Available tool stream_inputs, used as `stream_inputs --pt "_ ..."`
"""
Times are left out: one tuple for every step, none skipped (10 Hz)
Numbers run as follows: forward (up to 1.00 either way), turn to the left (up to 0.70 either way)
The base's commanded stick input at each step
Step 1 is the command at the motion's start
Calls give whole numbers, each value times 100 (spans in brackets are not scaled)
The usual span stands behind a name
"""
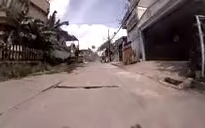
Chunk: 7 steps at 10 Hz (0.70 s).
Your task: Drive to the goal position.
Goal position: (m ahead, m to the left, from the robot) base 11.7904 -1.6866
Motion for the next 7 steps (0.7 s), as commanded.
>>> stream_inputs --pt "70 2" --pt "70 2" --pt "70 2" --pt "70 2" --pt "70 2" --pt "70 2" --pt "70 2"
